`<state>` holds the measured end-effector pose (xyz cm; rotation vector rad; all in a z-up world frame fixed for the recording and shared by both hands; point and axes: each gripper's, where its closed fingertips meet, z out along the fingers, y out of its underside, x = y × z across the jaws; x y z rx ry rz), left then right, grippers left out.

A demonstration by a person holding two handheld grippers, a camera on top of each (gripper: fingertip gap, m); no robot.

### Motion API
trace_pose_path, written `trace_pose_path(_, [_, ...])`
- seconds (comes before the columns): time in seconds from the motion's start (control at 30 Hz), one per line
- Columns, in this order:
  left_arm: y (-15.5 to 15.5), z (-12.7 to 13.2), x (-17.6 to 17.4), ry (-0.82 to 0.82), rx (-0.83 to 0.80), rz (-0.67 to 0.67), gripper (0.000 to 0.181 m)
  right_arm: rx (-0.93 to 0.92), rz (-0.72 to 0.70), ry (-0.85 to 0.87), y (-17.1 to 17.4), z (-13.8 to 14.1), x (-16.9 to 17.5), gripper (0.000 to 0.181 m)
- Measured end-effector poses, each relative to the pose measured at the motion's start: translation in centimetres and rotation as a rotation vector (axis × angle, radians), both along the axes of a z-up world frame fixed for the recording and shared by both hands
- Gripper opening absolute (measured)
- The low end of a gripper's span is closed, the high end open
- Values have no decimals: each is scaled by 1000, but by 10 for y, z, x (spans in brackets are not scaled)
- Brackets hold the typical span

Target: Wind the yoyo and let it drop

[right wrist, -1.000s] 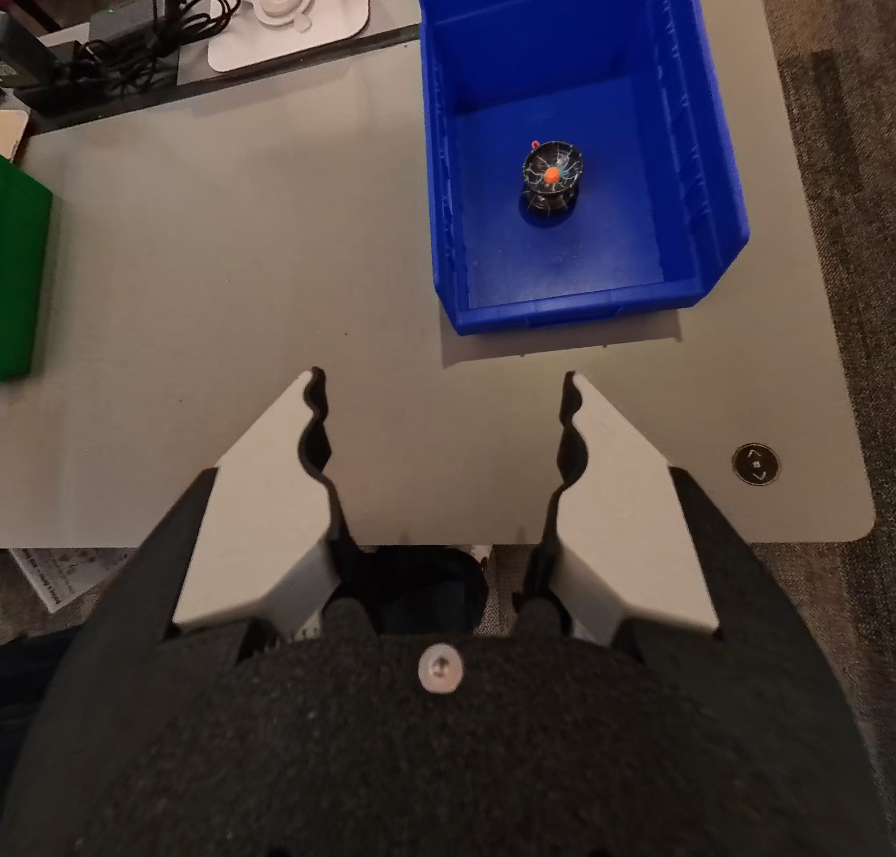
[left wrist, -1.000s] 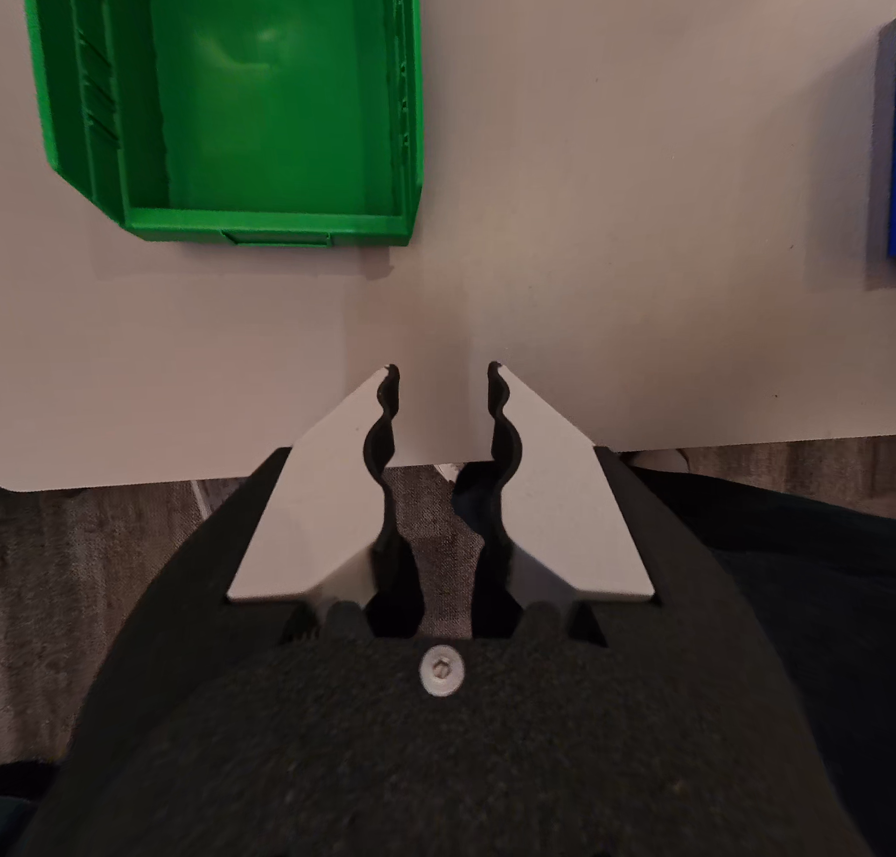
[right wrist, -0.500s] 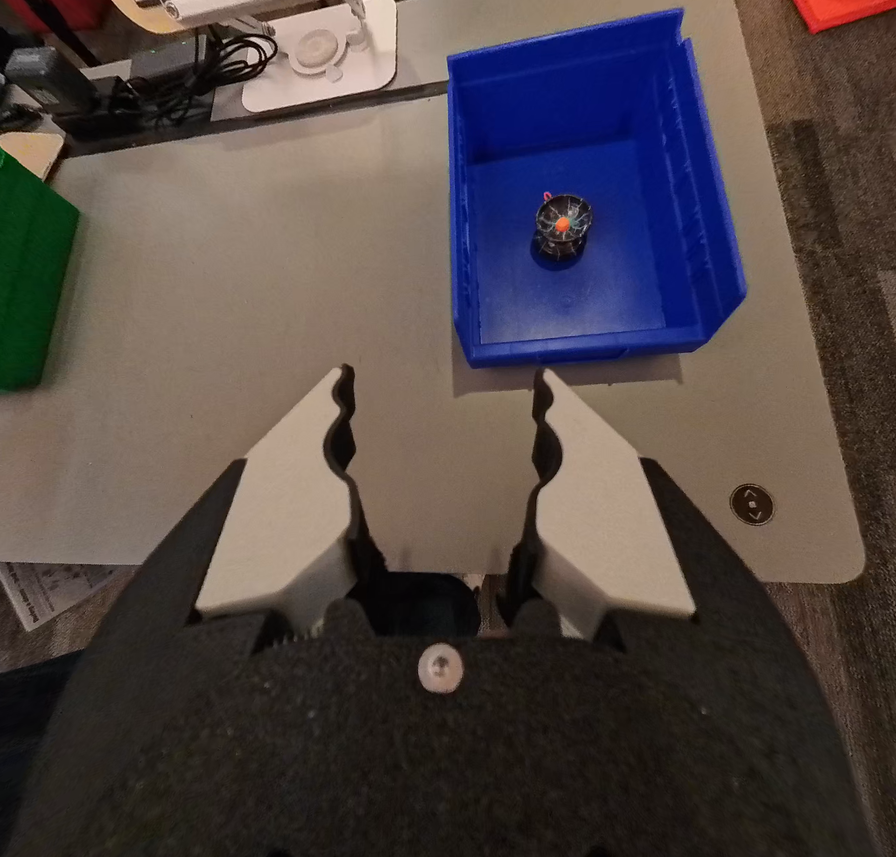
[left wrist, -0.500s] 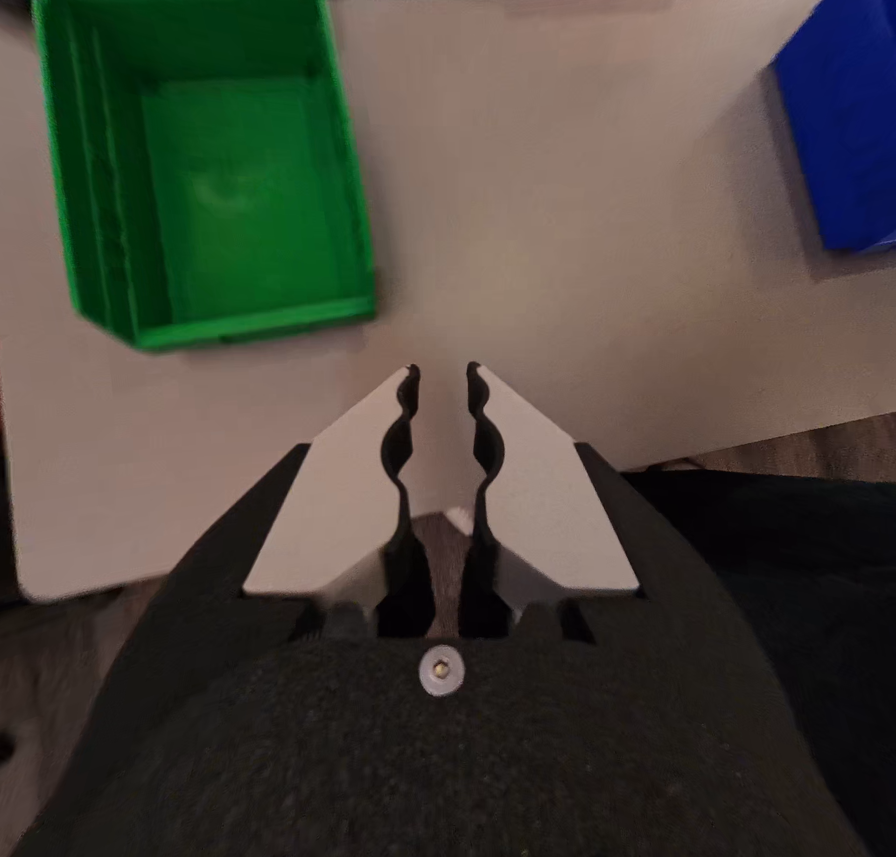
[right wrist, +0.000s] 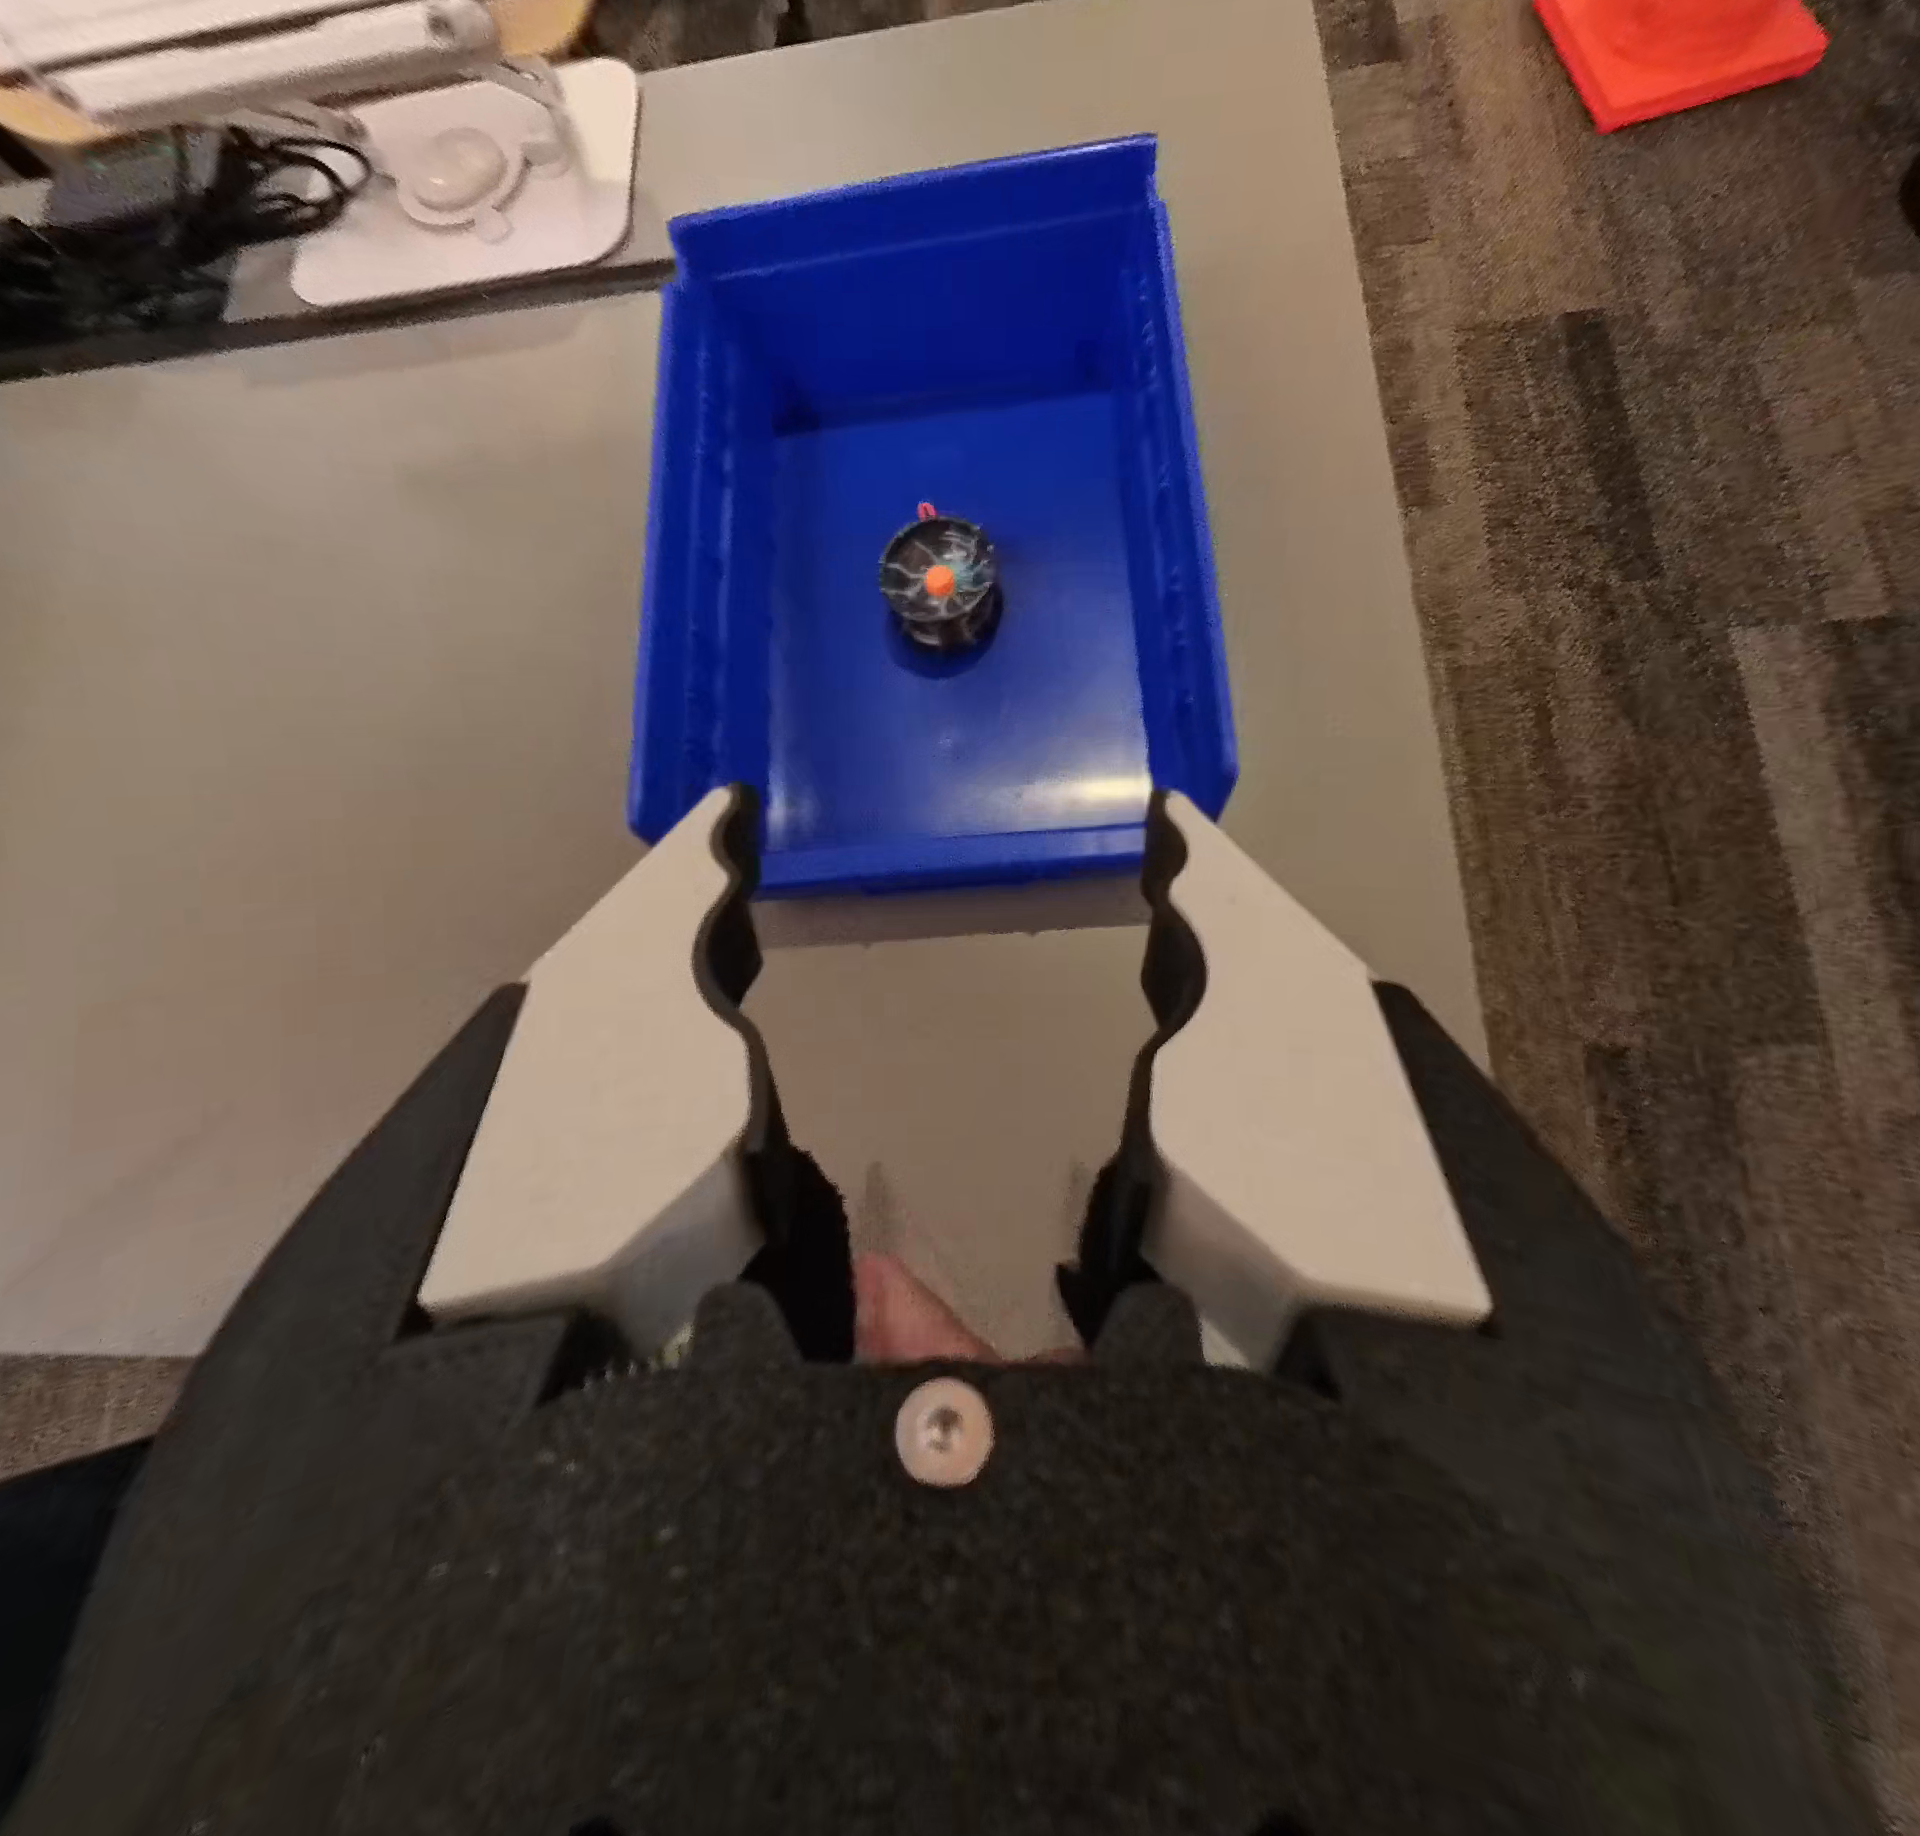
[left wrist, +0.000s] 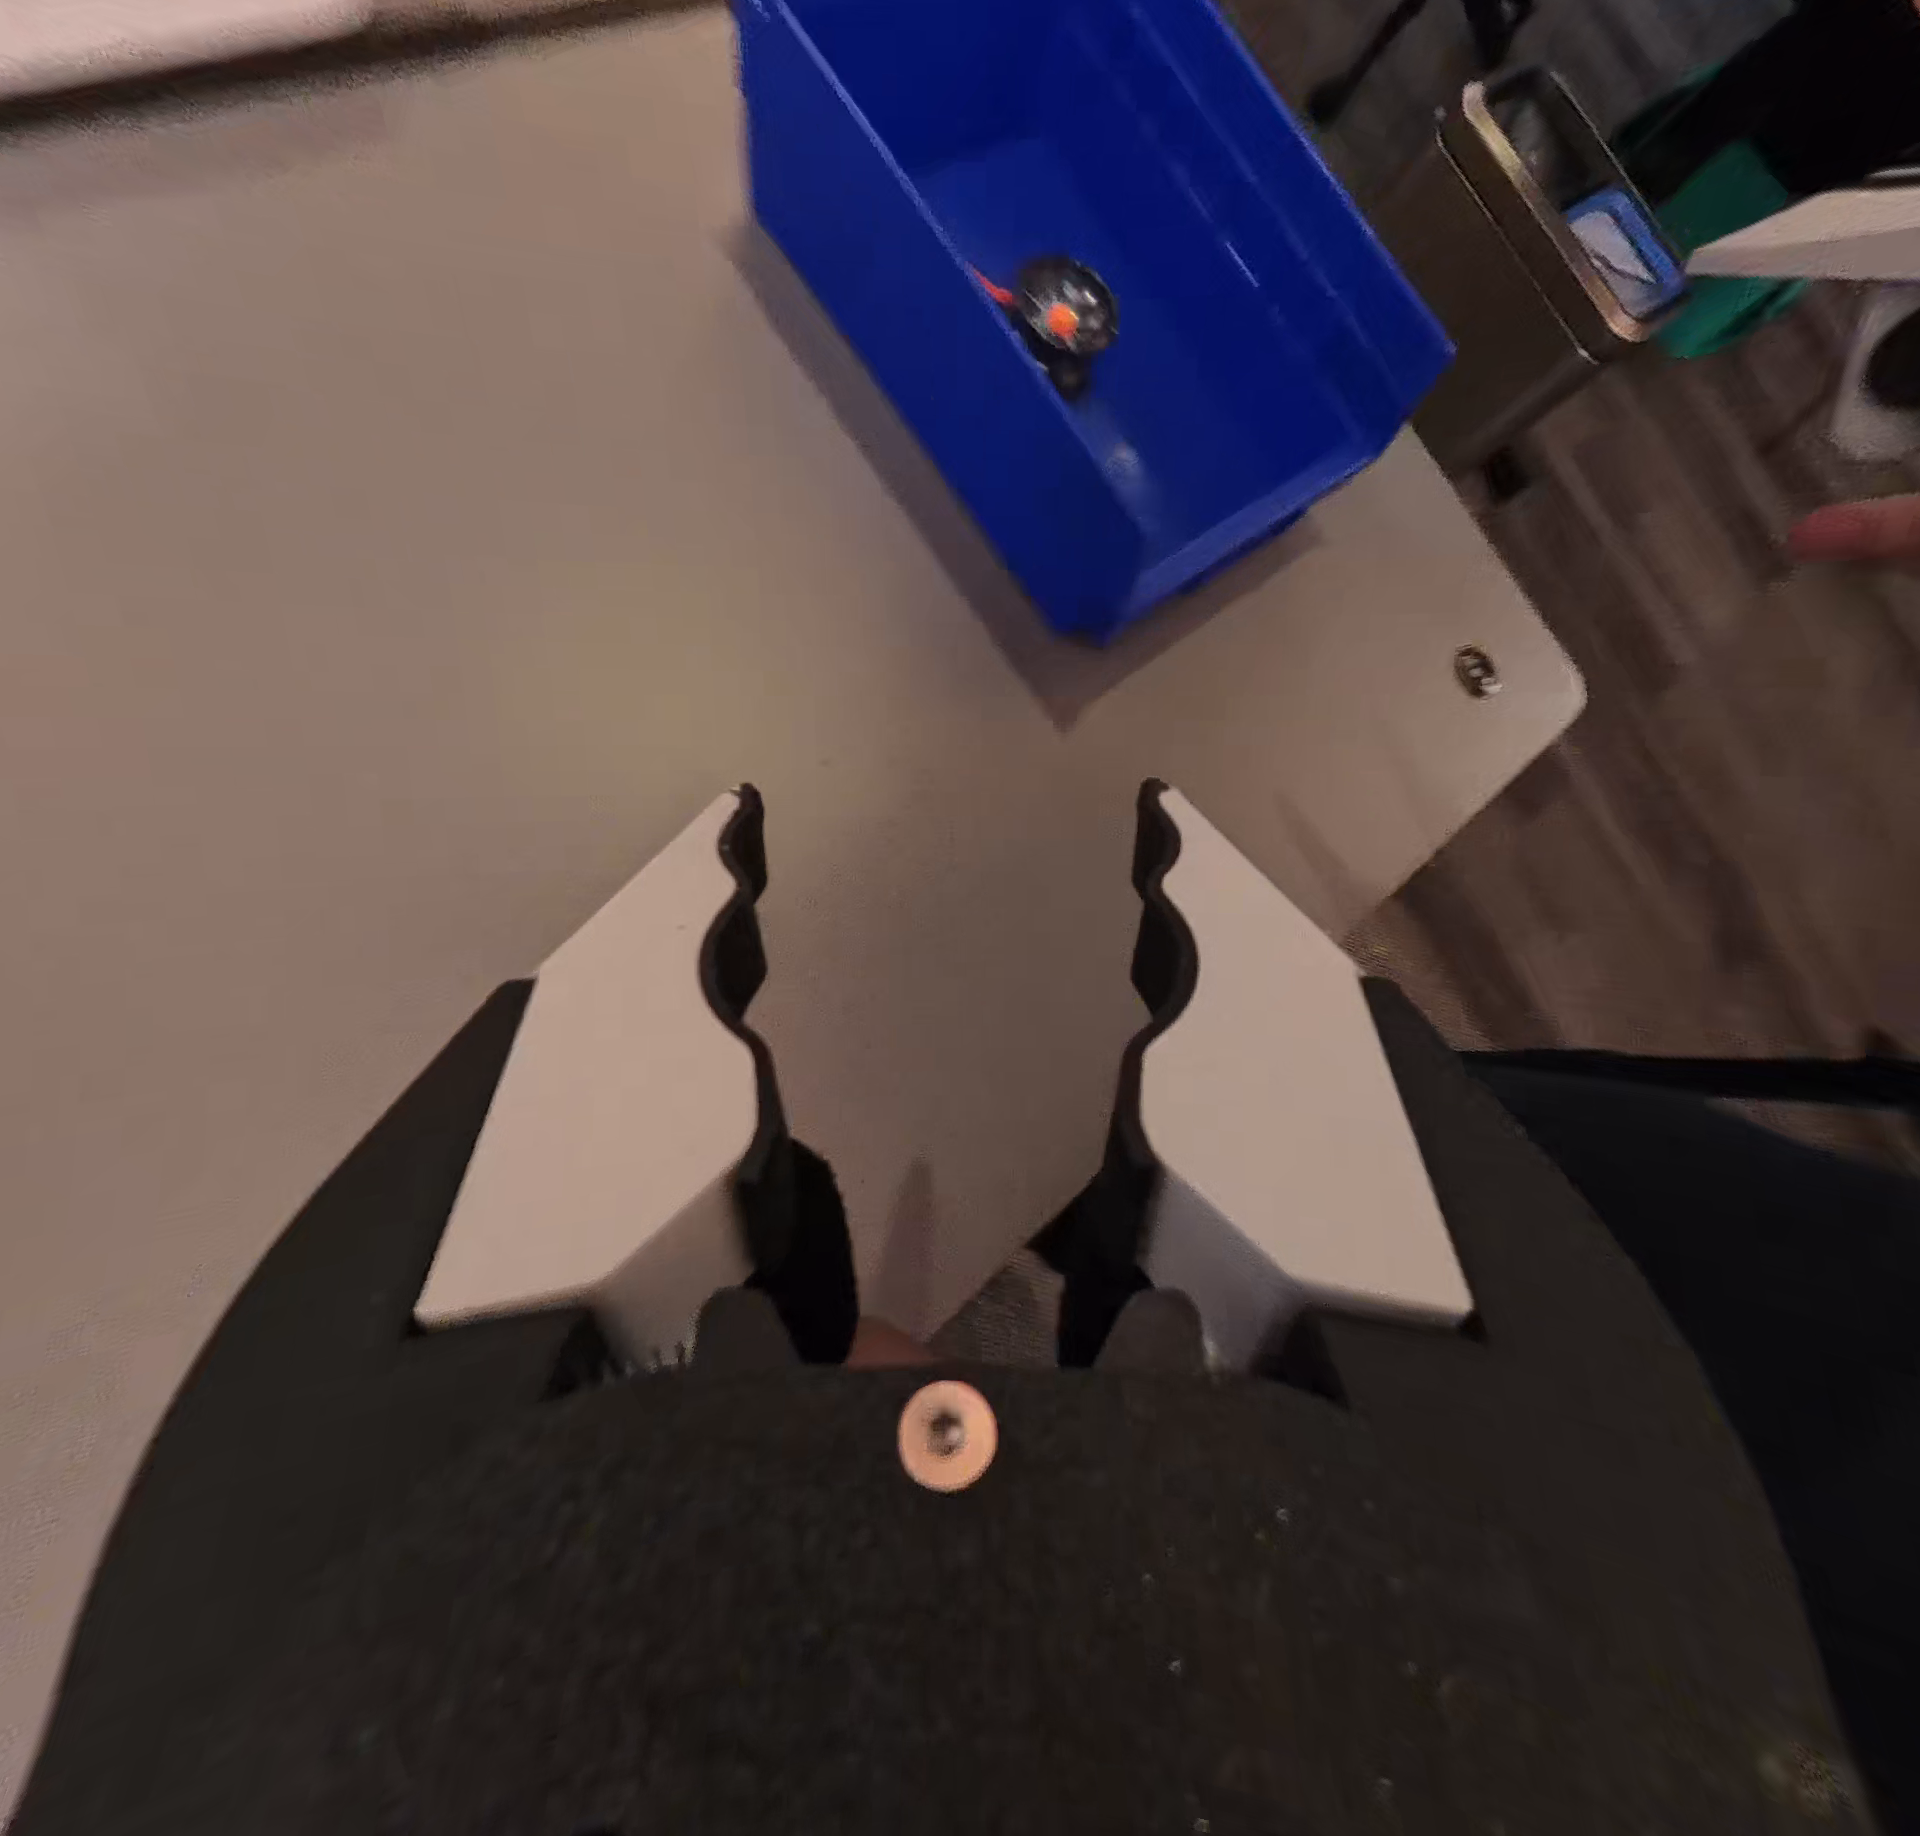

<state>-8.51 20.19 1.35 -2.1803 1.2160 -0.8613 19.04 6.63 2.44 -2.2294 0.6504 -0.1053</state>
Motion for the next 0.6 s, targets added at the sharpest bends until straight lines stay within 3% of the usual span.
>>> trace_pose_path(0.07, [-21, -25, 51, 45, -121, -37, 70, -54, 7, -2, 0, -15, 27, 76])
trace_pose_path(0.13, [-34, -49, 94, 116, -142, -85, 63, -89, 16, 50, 2, -33, 49, 77])
trace_pose_path(0.27, [-33, -93, 155, 278, -145, -97, 62, -169, 79, 211, 7, -82, 69, 78])
trace_pose_path(0.37, [-28, -118, 182, 394, -210, -65, 63, -245, 95, 258, 10, -110, 79, 75])
trace_pose_path(0.47, [-25, -133, 197, 488, -283, -19, 51, -305, 89, 297, 18, -126, 86, 68])
trace_pose_path(0.6, [-12, -143, 206, 554, -311, 65, 27, -381, 65, 328, 33, -139, 95, 27])
